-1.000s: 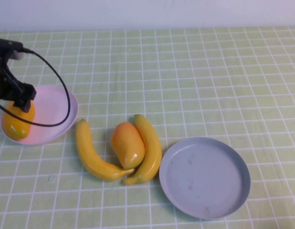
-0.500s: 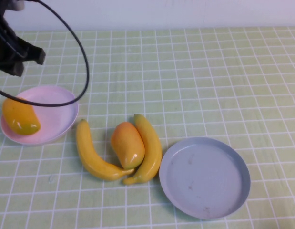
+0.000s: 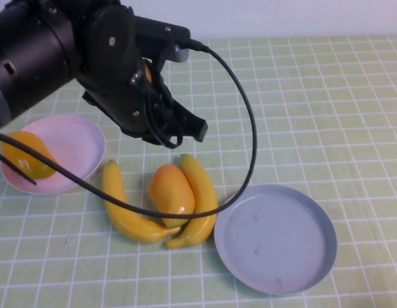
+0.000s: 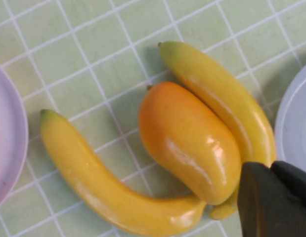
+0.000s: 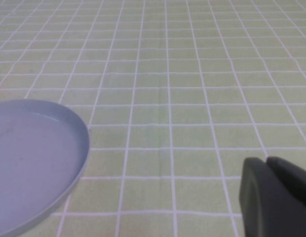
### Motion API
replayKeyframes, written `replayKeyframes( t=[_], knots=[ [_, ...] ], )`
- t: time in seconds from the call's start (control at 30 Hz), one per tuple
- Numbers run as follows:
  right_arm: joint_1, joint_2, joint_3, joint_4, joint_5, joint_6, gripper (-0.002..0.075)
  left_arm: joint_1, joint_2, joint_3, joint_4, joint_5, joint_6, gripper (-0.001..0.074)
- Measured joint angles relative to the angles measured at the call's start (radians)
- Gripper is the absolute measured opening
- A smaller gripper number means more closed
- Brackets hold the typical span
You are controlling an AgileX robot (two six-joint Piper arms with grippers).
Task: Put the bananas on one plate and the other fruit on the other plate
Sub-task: Put one type of fruit in the left plate
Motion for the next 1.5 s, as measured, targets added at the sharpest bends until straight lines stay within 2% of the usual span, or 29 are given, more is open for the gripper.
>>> replayKeyframes(
  t=[0.1,0.17,0.27,0.3,0.37,0.4,0.47,0.77,1.07,1.5],
  knots=[
    [0.0,0.0,0.0,0.0,0.0,0.0,-0.0017,-0.037,0.002,0.0,-0.002,0.002,-0.017,0.0048],
    [0.0,0.0,0.0,0.0,0.0,0.0,-0.0017,-0.056,0.012,0.003,-0.002,0.011,-0.019,0.0122],
    [0.0,0.0,0.0,0.0,0.0,0.0,-0.0017,-0.074,0.031,0.034,-0.007,0.013,-0.037,0.0291],
    [0.0,0.0,0.0,0.0,0.0,0.0,-0.0017,-0.078,0.039,0.051,-0.012,0.013,-0.06,0.0391],
    [0.0,0.0,0.0,0.0,0.0,0.0,-0.0017,-0.078,0.048,0.08,-0.016,0.013,-0.114,0.0533],
    [0.0,0.0,0.0,0.0,0.0,0.0,-0.0017,-0.078,0.052,0.094,-0.016,0.009,-0.15,0.059],
    [0.0,0.0,0.0,0.0,0.0,0.0,-0.0017,-0.076,0.066,0.118,0.0,-0.005,-0.222,0.065],
    [0.0,0.0,0.0,0.002,0.0,0.0,-0.0017,-0.028,0.157,0.144,0.021,-0.175,-0.493,0.0668],
    [0.0,0.0,0.0,0.003,0.0,0.0,-0.0017,0.034,0.222,0.144,0.006,-0.198,-0.514,0.0668],
    [0.0,0.0,0.0,0.008,0.0,0.0,-0.0017,0.049,0.293,0.144,-0.015,-0.227,-0.506,0.0668]
  ],
)
